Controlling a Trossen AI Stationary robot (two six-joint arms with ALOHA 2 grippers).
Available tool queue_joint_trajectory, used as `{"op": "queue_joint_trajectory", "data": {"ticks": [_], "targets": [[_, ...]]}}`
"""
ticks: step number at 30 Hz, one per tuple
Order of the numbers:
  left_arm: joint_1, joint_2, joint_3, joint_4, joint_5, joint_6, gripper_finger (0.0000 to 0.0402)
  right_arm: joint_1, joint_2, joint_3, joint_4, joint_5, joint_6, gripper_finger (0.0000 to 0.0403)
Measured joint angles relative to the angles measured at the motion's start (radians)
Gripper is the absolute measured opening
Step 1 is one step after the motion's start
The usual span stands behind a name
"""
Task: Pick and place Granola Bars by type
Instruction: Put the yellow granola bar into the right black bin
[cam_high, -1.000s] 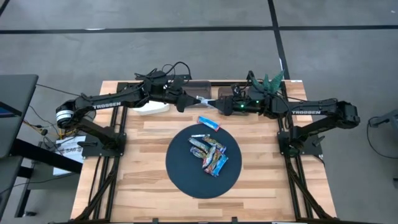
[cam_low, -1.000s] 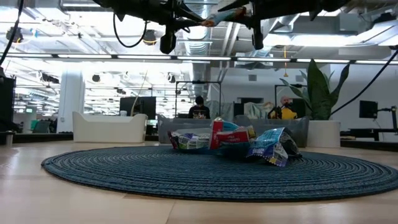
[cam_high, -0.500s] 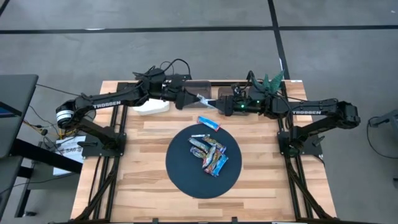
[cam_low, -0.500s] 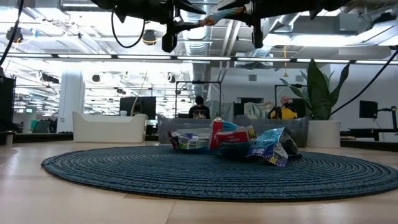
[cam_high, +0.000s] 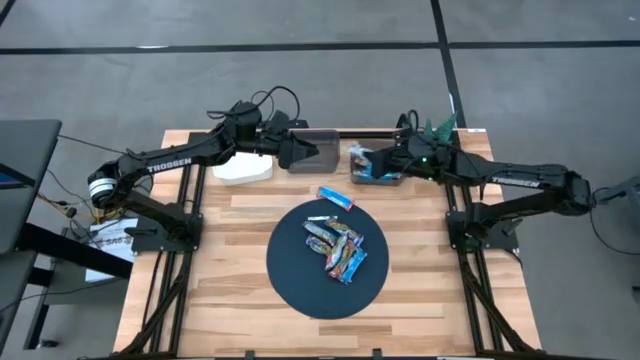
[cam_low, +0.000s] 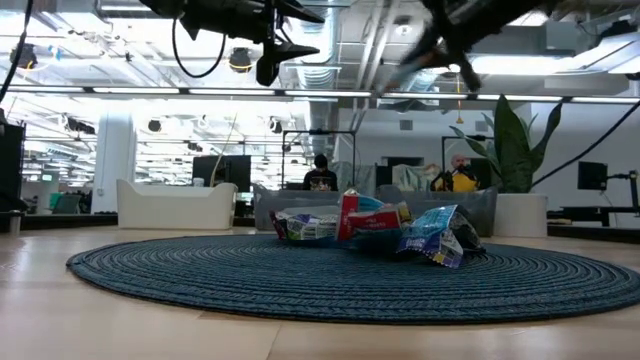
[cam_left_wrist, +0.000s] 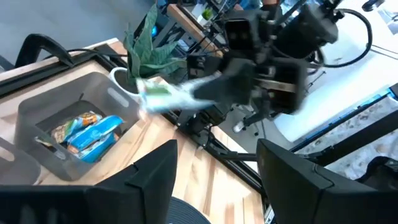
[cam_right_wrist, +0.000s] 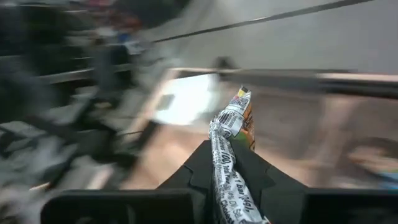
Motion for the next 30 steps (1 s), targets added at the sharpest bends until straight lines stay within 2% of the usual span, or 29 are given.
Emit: {"op": "queue_joint_trajectory", "data": {"ticks": [5,8,12,16,24,30], "targets": [[-0.005,0.0,0.0,-0.002,0.0,-0.003,0.0212,-0.044,-0.05,0.0,-0.218,0.118,0.002,0.003],[-0.005,0.0,0.0,-0.005,0.002,-0.005,0.0212,-0.066,-0.059,0.0,-0.266,0.144,0.003,0.0048],[-0.008,0.0,0.0,-0.005,0.01,-0.013,0.0212,-0.105,-0.06,0.0,-0.286,0.135,0.003,0.0062],[-0.009,0.0,0.0,-0.005,0.013,-0.014,0.0212,-0.147,-0.06,0.0,-0.298,0.063,-0.019,0.0082],[-0.009,0.0,0.0,-0.005,0.016,-0.024,0.0204,-0.155,-0.06,0.0,-0.261,0.033,-0.024,0.0163],[-0.009,0.0,0.0,-0.005,0.016,-0.024,0.0197,-0.135,-0.06,0.0,-0.208,0.014,-0.034,0.0198]]}}
